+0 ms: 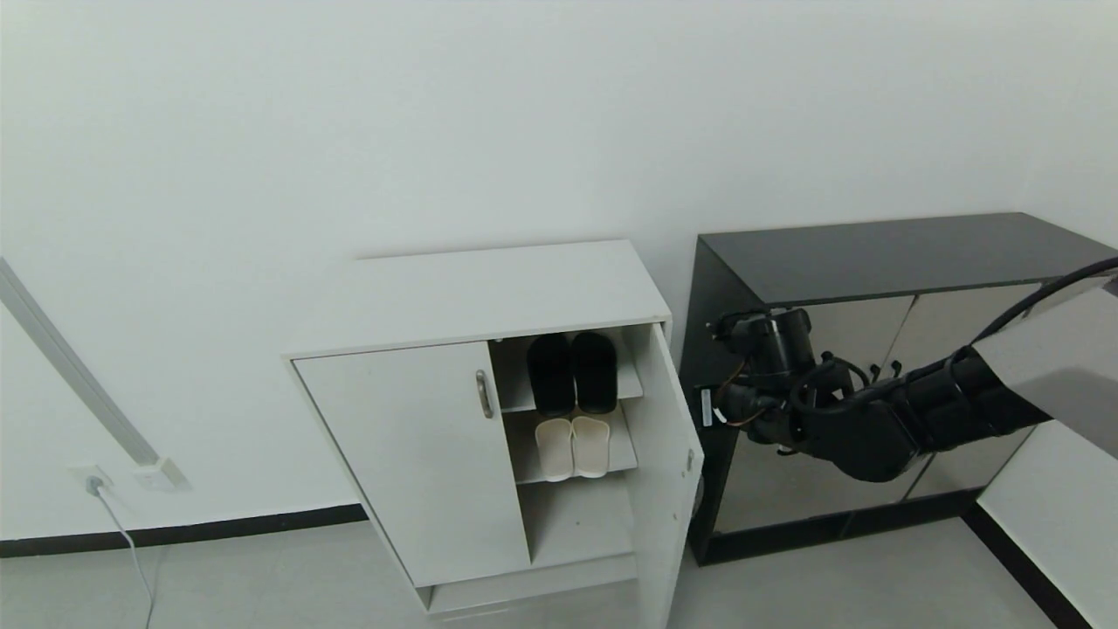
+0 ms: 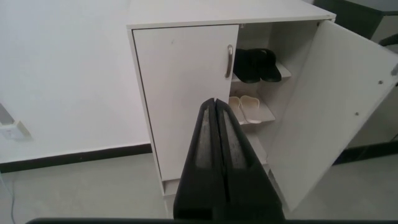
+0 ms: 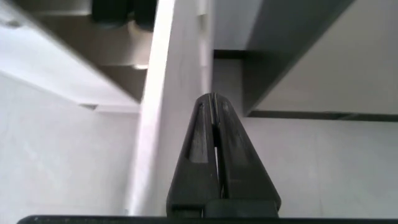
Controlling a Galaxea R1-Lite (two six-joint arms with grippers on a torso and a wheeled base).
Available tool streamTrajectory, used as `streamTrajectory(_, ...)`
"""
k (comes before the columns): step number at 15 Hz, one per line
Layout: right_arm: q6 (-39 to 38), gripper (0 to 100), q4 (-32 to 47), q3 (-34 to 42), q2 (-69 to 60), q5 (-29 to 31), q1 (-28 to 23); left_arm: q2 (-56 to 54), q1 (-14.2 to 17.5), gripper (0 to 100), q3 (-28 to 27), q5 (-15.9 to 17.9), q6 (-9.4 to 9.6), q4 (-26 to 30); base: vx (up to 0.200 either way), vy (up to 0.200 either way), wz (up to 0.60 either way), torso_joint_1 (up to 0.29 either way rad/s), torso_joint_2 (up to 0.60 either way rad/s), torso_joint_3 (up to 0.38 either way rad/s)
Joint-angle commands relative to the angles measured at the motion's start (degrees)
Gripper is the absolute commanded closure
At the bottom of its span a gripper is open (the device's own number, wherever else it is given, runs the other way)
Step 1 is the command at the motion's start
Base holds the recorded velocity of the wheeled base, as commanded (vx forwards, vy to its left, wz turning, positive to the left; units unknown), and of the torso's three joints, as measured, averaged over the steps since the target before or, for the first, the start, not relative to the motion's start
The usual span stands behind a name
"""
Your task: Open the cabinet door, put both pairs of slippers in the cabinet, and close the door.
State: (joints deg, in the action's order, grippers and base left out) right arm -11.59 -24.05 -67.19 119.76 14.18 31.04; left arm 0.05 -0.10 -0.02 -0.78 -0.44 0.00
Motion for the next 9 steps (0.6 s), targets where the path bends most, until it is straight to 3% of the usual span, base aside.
streamTrajectory(1,-0.2,100,0.0,1.4,-2.3,-0.1,2.4,0.0,0.0,100,0.0,0.0,-0.09,0.0,0.000,0.000,0.00,0.000,0.00,0.000)
streamTrajectory(9,0.3,100,-0.5,4.4,-4.8,-0.5,6.1,0.0,0.0,100,0.0,0.0,-0.09,0.0,0.000,0.000,0.00,0.000,0.00,0.000)
